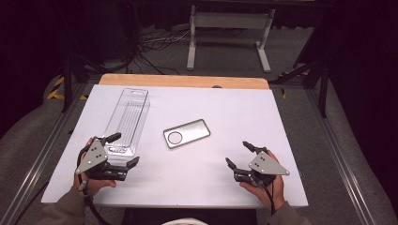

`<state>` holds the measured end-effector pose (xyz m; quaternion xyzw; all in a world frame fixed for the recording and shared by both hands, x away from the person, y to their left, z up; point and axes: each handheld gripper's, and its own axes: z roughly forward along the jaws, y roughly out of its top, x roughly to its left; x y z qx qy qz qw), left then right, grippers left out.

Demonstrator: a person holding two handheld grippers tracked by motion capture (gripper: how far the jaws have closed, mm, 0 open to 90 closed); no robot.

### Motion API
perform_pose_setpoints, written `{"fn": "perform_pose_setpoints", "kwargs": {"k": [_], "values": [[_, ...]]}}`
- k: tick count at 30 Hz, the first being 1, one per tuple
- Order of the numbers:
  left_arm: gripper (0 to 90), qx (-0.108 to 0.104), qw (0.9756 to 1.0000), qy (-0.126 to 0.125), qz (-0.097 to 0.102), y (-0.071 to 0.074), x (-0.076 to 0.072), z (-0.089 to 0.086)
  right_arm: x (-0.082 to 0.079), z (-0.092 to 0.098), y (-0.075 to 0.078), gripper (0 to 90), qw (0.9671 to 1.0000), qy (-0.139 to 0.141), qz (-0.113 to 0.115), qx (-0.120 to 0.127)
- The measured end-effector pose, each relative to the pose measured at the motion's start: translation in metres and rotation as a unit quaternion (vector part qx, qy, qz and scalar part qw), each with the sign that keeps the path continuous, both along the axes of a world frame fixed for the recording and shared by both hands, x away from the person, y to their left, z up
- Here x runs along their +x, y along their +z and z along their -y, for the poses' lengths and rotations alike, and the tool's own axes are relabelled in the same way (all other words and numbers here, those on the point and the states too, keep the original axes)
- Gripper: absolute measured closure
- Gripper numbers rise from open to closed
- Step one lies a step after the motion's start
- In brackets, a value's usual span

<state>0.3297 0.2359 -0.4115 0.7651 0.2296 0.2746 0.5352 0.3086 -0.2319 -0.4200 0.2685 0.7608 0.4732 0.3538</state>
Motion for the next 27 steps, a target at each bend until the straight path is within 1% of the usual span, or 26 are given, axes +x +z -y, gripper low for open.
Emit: {"fn": "perform_pose_setpoints", "kwargs": {"k": [2,4,6,10,11,16,17,18,19,21,23,24,26,27], "values": [[4.0,0.007,1.0,0.0,0.002,0.0,0.0,0.001,0.0,-0.001,-0.001,24.2,1.0,0.001,-0.005,-0.006],[4.0,0.007,1.0,0.001,-0.004,-0.002,0.0,0.001,0.001,-0.002,-0.001,25.0,1.0,0.002,-0.007,-0.004],[4.1,0.007,1.0,0.0,-0.005,-0.002,0.0,0.001,0.002,-0.003,-0.001,25.3,0.9999,0.001,-0.011,0.0],[4.1,0.005,1.0,0.0,-0.002,-0.002,0.0,0.002,0.004,-0.004,-0.003,26.3,0.9998,0.0,-0.017,-0.006],[4.1,0.01,1.0,0.0,-0.002,-0.001,0.0,0.002,0.004,-0.005,-0.003,26.5,0.9998,0.0,-0.017,-0.005],[4.1,0.01,0.9999,0.001,-0.002,-0.002,-0.002,0.0,0.006,-0.006,-0.003,26.9,0.9997,-0.002,-0.022,-0.004],[4.1,0.007,1.0,0.001,-0.005,-0.002,-0.003,0.0,0.006,-0.006,-0.002,27.1,0.9997,-0.001,-0.023,-0.004],[4.1,0.01,0.9999,0.002,-0.005,-0.002,-0.003,0.0,0.007,-0.007,-0.002,27.5,0.9997,0.001,-0.023,-0.005],[4.4,0.012,0.9999,0.003,-0.001,-0.002,-0.002,-0.001,0.007,-0.007,-0.001,28.6,0.9997,0.001,-0.022,-0.006],[5.5,0.013,0.9999,0.007,-0.001,-0.003,-0.003,-0.001,0.009,-0.009,0.0,29.3,0.9997,-0.001,-0.022,-0.009],[5.4,0.01,0.9999,0.002,-0.004,-0.004,-0.002,-0.002,0.011,-0.01,0.002,30.5,0.9998,-0.001,-0.021,-0.008],[5.2,0.011,0.9999,0.001,-0.007,-0.004,-0.002,-0.002,0.012,-0.01,0.002,31.2,0.9998,0.0,-0.021,-0.008],[4.7,0.017,0.9999,0.0,-0.004,-0.004,-0.002,-0.003,0.014,-0.012,0.004,33.2,0.9998,0.003,-0.017,-0.007],[4.3,0.013,0.9999,-0.002,-0.006,-0.004,-0.002,-0.003,0.015,-0.013,0.005,34.1,0.9998,0.006,-0.016,-0.006]]}}
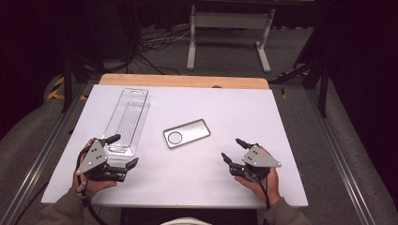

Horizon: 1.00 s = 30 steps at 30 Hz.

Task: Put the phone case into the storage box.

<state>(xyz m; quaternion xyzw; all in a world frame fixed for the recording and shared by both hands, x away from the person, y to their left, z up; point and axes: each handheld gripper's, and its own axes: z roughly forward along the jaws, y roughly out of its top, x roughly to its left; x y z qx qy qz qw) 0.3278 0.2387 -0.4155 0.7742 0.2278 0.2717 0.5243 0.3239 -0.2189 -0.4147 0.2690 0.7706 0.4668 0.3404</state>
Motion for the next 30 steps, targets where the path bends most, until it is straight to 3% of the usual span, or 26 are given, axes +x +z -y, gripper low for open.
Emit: {"fn": "perform_pose_setpoints", "kwargs": {"k": [4,9,19,25,26,30], "values": [[3.6,-0.004,1.0,-0.004,-0.001,0.001,0.0,-0.002,0.006,-0.004,0.006,39.9,1.0,0.004,0.007,0.003],[3.0,-0.006,1.0,-0.006,-0.002,0.0,-0.001,-0.003,0.018,-0.012,0.015,56.1,0.9999,0.014,0.0,0.003],[3.2,-0.001,1.0,-0.006,0.001,0.001,-0.003,-0.004,0.069,-0.029,0.03,88.2,0.9991,0.018,-0.03,0.022],[3.3,-0.005,1.0,-0.002,0.001,0.001,-0.005,-0.008,0.1,-0.036,0.037,90.0,0.9982,-0.017,-0.055,0.019],[3.3,-0.007,1.0,0.004,0.001,0.001,-0.006,-0.009,0.11,-0.04,0.038,90.0,0.998,-0.018,-0.059,0.01],[3.3,-0.008,0.9999,0.007,0.003,0.001,-0.008,-0.011,0.127,-0.048,0.037,90.0,0.9971,-0.027,-0.071,-0.006]]}}
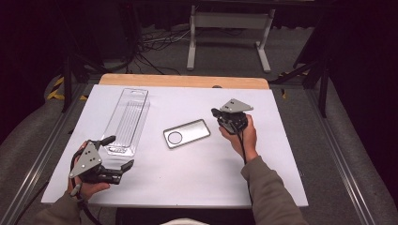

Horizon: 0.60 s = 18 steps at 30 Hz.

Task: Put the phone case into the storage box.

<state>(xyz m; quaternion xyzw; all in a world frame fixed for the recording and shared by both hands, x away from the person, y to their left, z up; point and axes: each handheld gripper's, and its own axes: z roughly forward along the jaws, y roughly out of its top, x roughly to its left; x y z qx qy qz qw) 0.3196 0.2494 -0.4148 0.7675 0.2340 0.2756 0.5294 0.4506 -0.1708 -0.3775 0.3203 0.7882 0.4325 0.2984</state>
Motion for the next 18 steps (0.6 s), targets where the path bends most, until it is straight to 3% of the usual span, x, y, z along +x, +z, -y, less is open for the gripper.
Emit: {"fn": "perform_pose_setpoints", "kwargs": {"k": [2,10,16,18], "values": [[3.3,-0.001,1.0,0.001,0.0,0.0,-0.001,-0.002,0.011,-0.006,-0.003,90.0,0.9999,0.005,-0.012,0.006],[3.2,-0.007,1.0,-0.004,-0.001,-0.001,-0.002,-0.004,0.044,-0.039,-0.025,90.0,0.9979,0.023,-0.051,-0.033],[3.2,-0.007,0.9999,-0.011,-0.002,-0.001,-0.003,-0.004,0.064,-0.044,-0.052,90.0,0.9941,-0.003,-0.082,-0.071],[3.3,-0.008,0.9999,-0.012,-0.001,-0.001,-0.003,-0.004,0.068,-0.043,-0.06,90.0,0.9927,-0.01,-0.095,-0.073]]}}
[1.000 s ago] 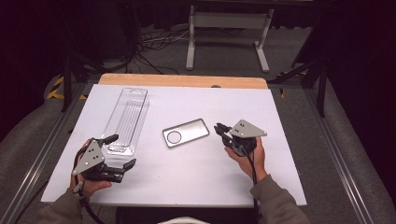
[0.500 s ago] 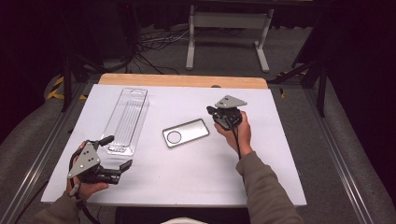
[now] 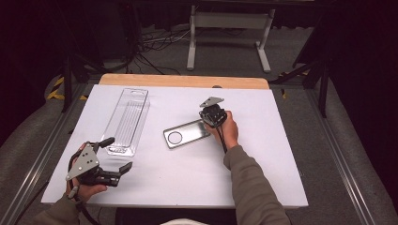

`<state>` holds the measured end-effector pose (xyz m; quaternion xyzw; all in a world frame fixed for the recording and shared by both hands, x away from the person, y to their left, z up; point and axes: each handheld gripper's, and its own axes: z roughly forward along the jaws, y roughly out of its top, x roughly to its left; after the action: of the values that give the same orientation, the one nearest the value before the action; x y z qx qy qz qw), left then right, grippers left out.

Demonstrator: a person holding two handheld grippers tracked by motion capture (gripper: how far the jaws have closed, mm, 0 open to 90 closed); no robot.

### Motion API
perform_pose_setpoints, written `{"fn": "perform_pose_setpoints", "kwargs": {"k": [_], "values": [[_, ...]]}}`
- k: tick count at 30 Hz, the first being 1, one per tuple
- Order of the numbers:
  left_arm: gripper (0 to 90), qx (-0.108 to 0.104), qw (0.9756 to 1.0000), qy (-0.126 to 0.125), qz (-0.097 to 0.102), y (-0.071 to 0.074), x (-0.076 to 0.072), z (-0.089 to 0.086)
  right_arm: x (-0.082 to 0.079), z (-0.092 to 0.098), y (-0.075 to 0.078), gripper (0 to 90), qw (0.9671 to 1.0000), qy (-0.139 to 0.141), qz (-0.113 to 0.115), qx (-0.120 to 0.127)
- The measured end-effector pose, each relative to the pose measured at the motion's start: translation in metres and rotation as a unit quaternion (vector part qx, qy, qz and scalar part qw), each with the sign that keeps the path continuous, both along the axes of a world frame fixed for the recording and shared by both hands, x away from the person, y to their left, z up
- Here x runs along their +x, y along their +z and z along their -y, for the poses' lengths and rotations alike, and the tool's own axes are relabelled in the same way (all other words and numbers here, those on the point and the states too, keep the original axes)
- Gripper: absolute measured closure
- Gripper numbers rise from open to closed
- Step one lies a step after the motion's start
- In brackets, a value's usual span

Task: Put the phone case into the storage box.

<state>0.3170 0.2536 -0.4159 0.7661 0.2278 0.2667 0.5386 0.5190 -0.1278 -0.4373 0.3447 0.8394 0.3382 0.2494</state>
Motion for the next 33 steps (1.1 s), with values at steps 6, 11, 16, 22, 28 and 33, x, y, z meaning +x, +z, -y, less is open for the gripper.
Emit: {"fn": "perform_pose_setpoints", "kwargs": {"k": [6,11,16,22,28,33], "values": [[3.3,-0.005,1.0,0.001,-0.003,-0.001,0.001,0.0,0.006,-0.004,-0.009,90.0,0.9998,0.004,-0.003,-0.017],[3.4,-0.005,0.9999,-0.001,-0.01,-0.002,0.003,-0.001,0.007,-0.012,-0.011,90.0,0.9988,0.008,0.016,-0.046],[3.4,-0.004,0.9999,-0.006,-0.011,-0.003,0.004,0.0,0.009,-0.016,-0.012,90.0,0.9987,0.014,0.014,-0.048],[3.6,0.001,0.9997,-0.016,-0.017,-0.003,0.004,0.001,0.011,-0.021,-0.015,90.0,0.998,0.014,-0.011,-0.06],[3.7,0.0,0.9996,-0.019,-0.02,-0.003,0.003,0.001,0.006,-0.017,-0.012,90.0,0.998,0.007,-0.036,-0.052],[3.9,0.003,0.9995,-0.019,-0.023,-0.003,0.003,0.003,-0.01,-0.014,-0.011,90.0,0.9977,0.017,-0.042,-0.05]]}}
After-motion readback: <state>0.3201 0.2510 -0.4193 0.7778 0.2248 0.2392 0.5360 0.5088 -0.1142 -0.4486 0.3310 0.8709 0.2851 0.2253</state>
